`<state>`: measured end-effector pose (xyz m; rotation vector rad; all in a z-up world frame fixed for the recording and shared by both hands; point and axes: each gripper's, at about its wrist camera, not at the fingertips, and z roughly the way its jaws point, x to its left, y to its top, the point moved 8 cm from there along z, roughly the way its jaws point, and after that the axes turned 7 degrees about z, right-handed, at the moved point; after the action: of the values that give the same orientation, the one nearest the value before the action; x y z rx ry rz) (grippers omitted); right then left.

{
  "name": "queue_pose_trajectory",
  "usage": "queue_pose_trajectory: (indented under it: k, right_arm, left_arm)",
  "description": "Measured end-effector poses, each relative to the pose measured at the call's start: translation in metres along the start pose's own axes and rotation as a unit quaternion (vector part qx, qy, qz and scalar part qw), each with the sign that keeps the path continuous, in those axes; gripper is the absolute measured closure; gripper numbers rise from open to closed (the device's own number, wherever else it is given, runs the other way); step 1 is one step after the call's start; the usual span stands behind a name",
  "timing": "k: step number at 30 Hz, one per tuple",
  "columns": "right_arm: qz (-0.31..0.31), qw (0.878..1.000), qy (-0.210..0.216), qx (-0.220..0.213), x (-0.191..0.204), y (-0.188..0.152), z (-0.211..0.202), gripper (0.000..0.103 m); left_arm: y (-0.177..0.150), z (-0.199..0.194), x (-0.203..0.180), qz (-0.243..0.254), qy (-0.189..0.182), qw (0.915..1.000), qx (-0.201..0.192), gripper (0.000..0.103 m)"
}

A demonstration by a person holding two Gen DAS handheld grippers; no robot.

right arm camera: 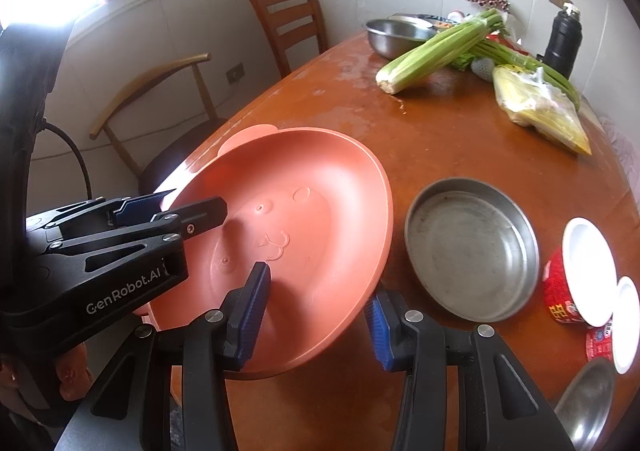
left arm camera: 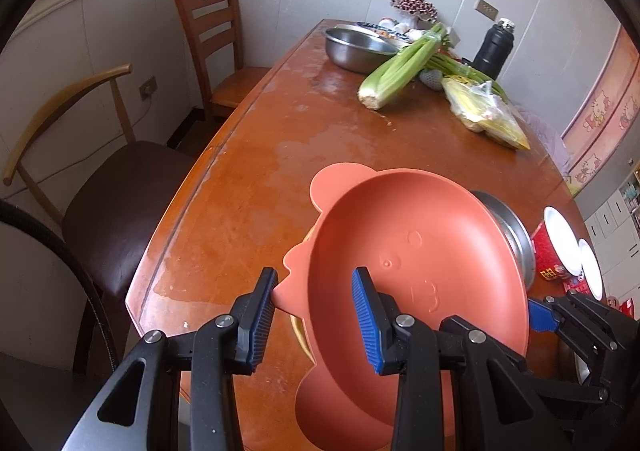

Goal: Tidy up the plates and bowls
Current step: 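Lift and carry the orange plate over the yellow shell plate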

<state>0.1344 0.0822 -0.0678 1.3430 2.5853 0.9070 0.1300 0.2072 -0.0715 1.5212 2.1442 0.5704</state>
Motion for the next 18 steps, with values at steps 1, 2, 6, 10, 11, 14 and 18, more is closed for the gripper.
queue_pose_trajectory:
  k: [1, 2, 6, 10, 11, 14, 18]
  right_arm:
    - [0.000, 1.000, 0.001, 0.003, 0.001, -0.001, 0.003, 0.055]
    - [0.000, 1.000, 0.001, 0.006, 0.001, -0.001, 0.006, 0.055]
    - [0.000, 1.000, 0.000, 0.017, 0.003, -0.003, 0.016, 0.055]
    - [-0.001, 1.000, -0.004, 0.022, 0.003, -0.003, 0.021, 0.055]
    - [-0.001, 1.000, -0.005, 0.023, 0.003, -0.003, 0.022, 0.055]
    - [-0.001, 1.000, -0.009, 0.025, 0.003, -0.004, 0.024, 0.055]
    - [0.000, 1.000, -0.014, 0.027, 0.002, -0.004, 0.025, 0.055]
  left_arm:
    - [-0.001, 0.002, 0.002, -0.002, 0.000, 1.0000, 0.002, 0.065]
    - [-0.001, 0.004, 0.004, -0.003, 0.001, 1.0000, 0.003, 0.065]
    - [-0.002, 0.009, 0.008, -0.007, -0.001, 1.0000, 0.006, 0.065]
    - [-0.001, 0.014, 0.008, -0.007, -0.004, 0.9999, 0.007, 0.065]
    - [-0.001, 0.015, 0.008, -0.007, -0.004, 0.9999, 0.008, 0.065]
    - [-0.002, 0.017, 0.008, -0.006, -0.005, 0.9999, 0.009, 0.065]
    - [-0.002, 0.020, 0.008, -0.005, -0.008, 0.9999, 0.011, 0.065]
